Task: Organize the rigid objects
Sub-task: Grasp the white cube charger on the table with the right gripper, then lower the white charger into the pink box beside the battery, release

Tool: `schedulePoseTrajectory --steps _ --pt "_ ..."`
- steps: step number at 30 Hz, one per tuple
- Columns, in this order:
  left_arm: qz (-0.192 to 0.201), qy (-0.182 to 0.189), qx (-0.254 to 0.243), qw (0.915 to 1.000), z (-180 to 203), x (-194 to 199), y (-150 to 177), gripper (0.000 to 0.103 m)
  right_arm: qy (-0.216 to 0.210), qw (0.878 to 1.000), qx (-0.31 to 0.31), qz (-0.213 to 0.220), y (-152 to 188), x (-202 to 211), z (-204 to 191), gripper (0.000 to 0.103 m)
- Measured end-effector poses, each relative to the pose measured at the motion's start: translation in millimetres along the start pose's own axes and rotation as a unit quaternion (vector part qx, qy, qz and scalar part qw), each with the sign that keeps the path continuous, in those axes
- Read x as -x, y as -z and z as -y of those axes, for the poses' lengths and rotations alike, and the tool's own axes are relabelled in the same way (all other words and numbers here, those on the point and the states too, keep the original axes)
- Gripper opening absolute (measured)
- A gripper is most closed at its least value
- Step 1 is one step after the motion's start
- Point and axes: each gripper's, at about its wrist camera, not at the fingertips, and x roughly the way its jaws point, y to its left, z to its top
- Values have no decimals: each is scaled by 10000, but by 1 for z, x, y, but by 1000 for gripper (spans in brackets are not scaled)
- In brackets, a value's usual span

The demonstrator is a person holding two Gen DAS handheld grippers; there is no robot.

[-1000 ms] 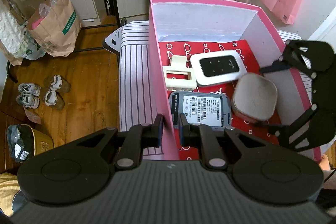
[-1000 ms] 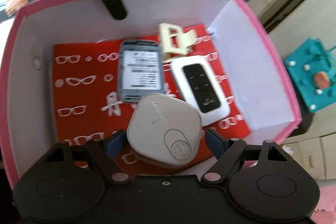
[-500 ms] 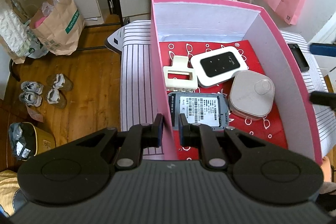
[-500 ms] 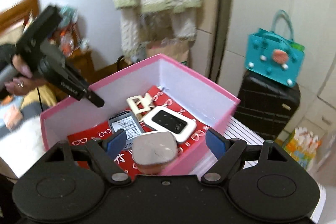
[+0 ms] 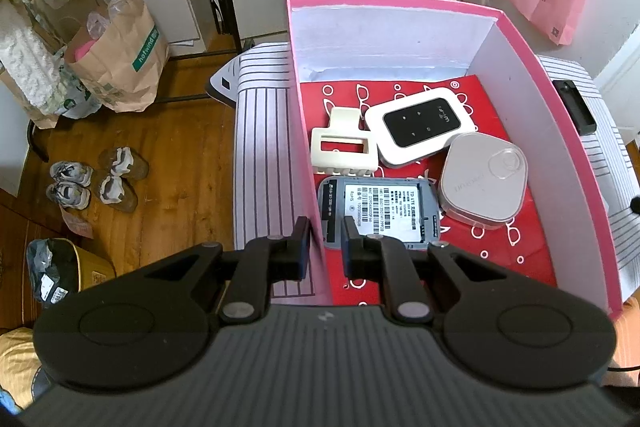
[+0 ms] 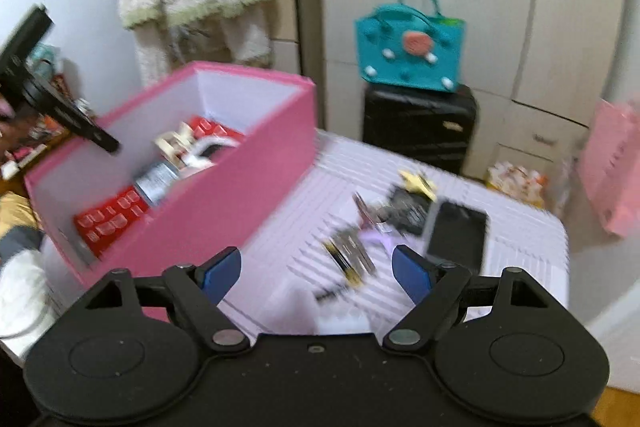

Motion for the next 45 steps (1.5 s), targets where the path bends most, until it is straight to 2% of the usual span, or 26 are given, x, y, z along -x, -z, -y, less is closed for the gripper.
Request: schedulePoseTrajectory --steps 3,6,10,13,18,20,22,28,36,41,45 --pt "11 13 12 10000 -1 0 0 13 259 9994 -147 -180 20 -5 7 86" --pt "25 26 14 10000 0 1 1 13 260 9986 -221 -410 36 -14 9 86" --pt "20 25 1 10000 0 1 1 13 191 9978 -186 -608 42 -26 9 83" --pt "19 28 12 10000 0 1 0 13 580 9969 -80 -517 39 -32 8 82" --pt "31 32 5 10000 0 1 0 13 203 9968 -58 -770 36 -39 11 73" --pt "31 44 16 10000 0 1 0 13 164 9956 78 -915 40 -44 6 58" --pt "39 64 29 10000 -1 1 -1 13 333 9941 279 -995 43 -49 0 48" --pt "50 77 25 10000 -2 1 -1 13 330 9962 74 -804 33 -39 1 48" --pt "85 92 20 9999 -3 -1 1 13 -270 9993 56 -253 -14 -13 -18 48" --pt "92 118 37 9999 -5 -1 2 13 -942 9950 306 116 -54 -2 -46 48" --pt "95 123 40 9999 -5 -1 3 13 -1553 9869 432 27 -77 -11 -71 48"
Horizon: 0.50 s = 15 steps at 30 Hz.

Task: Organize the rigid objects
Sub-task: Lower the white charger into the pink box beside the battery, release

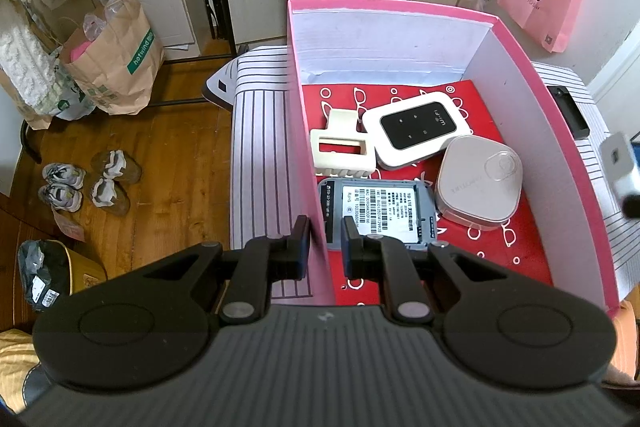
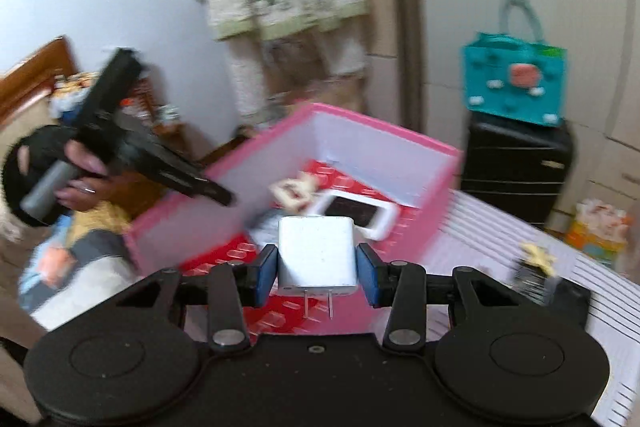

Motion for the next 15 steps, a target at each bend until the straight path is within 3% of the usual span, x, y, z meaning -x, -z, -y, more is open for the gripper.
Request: schedulePoseTrajectory --steps 6,15 --pt "3 52 10 10000 -1 0 0 13 -568 9960 42 -690 -21 -55 -24 48" --pt "7 128 59 9999 -3 -1 -1 13 -398 9865 -268 -1564 -45 -138 -23 48"
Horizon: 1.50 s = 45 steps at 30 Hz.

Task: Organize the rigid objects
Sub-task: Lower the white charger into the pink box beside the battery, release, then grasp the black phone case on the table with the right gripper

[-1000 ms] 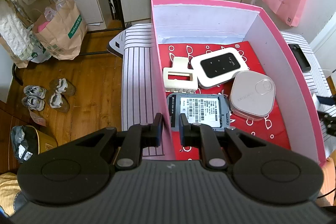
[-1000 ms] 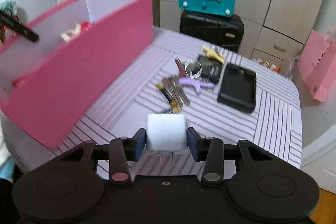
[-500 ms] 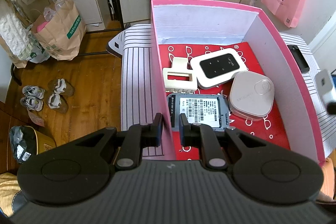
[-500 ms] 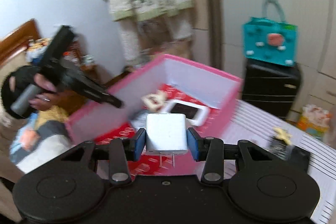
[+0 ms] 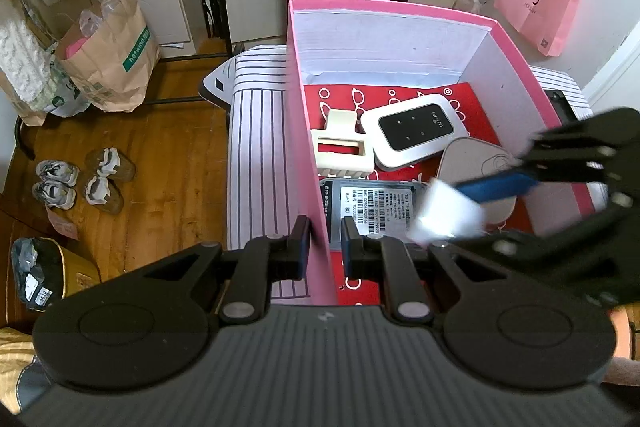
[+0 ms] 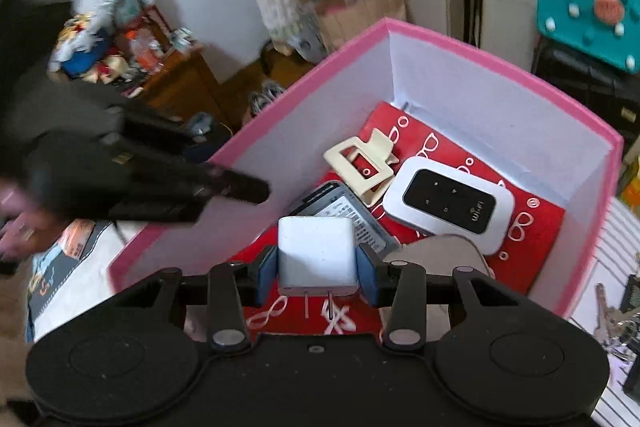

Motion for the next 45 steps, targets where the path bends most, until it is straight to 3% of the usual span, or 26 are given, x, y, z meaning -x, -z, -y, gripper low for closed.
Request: schedulePoseTrajectory --steps 8,13,16,22,27,32,39,45 --pt "-35 63 40 10000 -3 -1 -1 13 206 9984 -157 -508 -21 -46 7 48" --pt "-45 84 37 9999 -4 -1 -1 13 271 9984 -38 -503 -24 -50 5 49" --pt "-50 86 37 9999 -4 -1 -1 13 266 9993 -19 -260 -22 -36 4 50" --pt "-117 74 -19 9999 -2 -2 -4 13 181 9977 -254 608 -4 39 20 53" --pt "-134 94 -111 9998 -2 -3 -4 13 731 9878 -594 1244 27 93 52 54" --pt "-13 49 -173 9998 -1 -3 -2 13 1494 9722 -946 1532 60 127 96 55" --pt "-36 85 -79 9999 -7 -5 -14 13 2236 9498 -1416 1669 100 128 149 61" --pt "10 41 -87 10000 -8 -14 -27 13 2825 9362 -1578 1373 120 108 185 61"
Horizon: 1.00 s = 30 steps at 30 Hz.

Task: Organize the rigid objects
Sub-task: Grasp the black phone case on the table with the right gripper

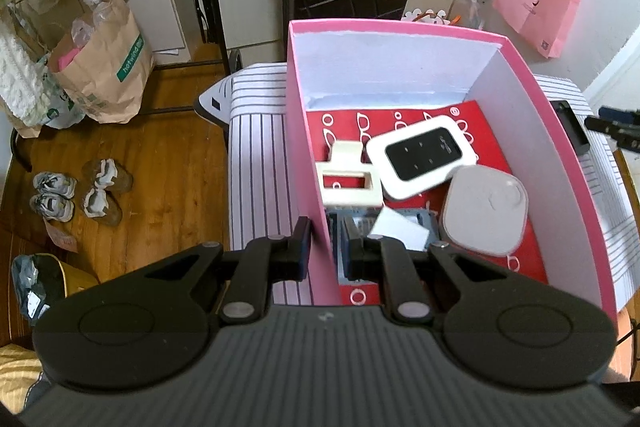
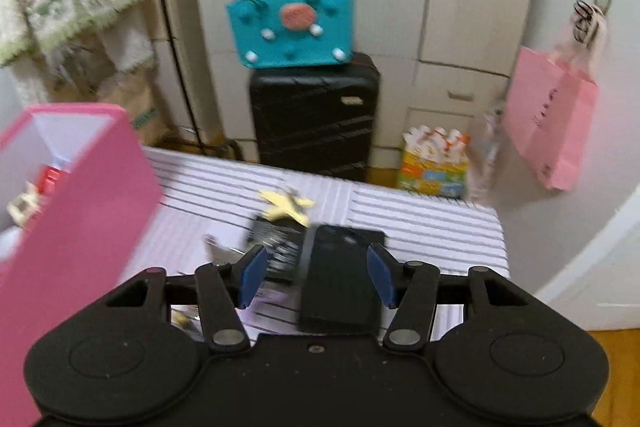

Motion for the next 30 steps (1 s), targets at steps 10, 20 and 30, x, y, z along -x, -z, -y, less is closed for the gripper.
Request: schedulePoseTrajectory --steps 10,20,30 --pt "37 -28 -37 10000 -1 -4 -6 13 81 9992 26 -396 8 -38 15 68" --pt "152 -95 -107 9998 0 -2 -9 13 97 9983 -212 -528 3 -52 19 74" --pt "198 -125 -150 9996 2 -3 -8 12 -211 9951 -700 -662 7 -48 29 66"
